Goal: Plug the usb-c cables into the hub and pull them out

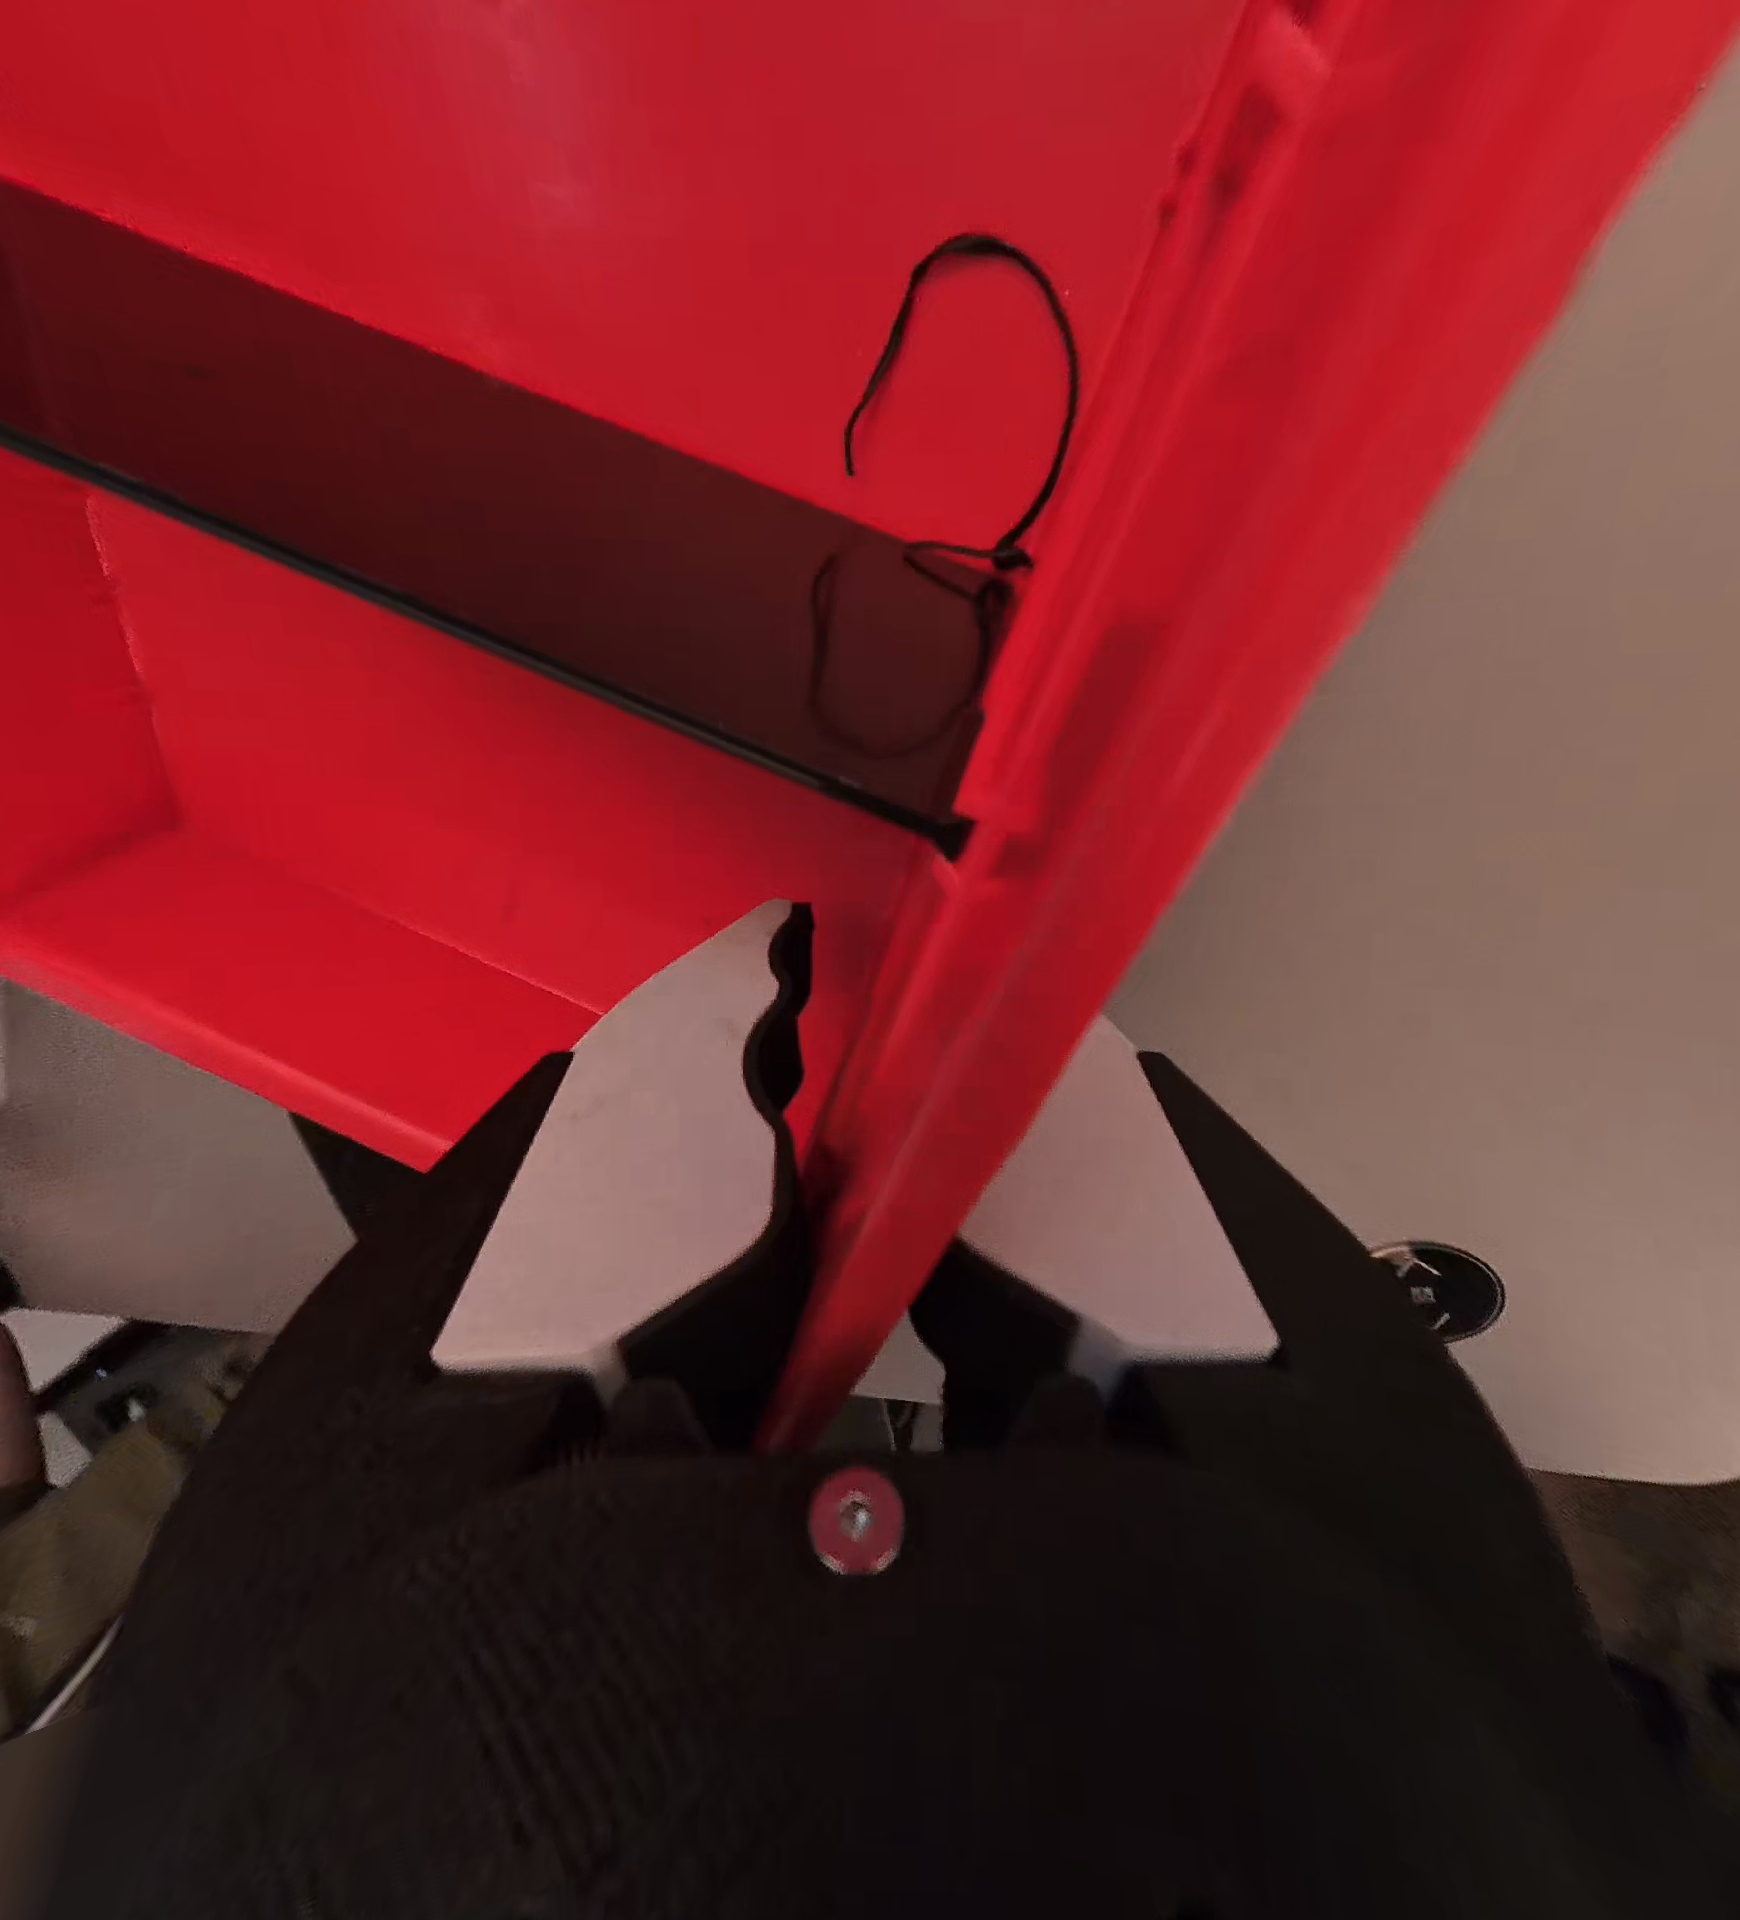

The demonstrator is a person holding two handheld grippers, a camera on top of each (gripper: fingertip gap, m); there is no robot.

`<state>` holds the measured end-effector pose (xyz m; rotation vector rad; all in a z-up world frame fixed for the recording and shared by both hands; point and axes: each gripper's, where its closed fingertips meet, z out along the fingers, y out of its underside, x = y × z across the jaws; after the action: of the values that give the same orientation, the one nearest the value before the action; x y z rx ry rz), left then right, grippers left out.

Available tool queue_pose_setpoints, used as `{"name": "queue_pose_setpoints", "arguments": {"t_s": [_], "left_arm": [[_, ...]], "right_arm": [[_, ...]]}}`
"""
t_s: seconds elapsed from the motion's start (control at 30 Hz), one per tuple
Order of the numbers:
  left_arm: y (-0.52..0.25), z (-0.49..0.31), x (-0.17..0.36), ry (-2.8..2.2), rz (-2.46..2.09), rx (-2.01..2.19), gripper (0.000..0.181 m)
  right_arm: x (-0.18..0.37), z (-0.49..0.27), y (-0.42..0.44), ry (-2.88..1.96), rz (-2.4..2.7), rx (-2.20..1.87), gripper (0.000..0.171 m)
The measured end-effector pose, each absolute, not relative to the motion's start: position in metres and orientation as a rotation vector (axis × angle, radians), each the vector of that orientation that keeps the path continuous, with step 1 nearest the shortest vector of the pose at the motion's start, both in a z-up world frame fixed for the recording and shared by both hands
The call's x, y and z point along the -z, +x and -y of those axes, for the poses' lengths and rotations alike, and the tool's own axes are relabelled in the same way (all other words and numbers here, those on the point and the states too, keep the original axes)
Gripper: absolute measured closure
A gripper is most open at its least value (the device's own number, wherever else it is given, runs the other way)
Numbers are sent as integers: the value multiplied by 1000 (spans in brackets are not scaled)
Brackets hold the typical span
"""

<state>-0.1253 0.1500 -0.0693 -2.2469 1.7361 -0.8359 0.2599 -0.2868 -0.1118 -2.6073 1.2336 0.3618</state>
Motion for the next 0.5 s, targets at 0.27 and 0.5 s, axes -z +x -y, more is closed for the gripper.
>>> {"name": "queue_pose_setpoints", "arguments": {"t_s": [0.27,0.5], "left_arm": [[-230,-238,67,-2494,-1343,760,175],[-351,-282,66,-2678,-801,698,175]], "right_arm": [[147,238,225,-2849,-1002,-415,153],[146,211,234,-3002,-857,-241,166]]}}
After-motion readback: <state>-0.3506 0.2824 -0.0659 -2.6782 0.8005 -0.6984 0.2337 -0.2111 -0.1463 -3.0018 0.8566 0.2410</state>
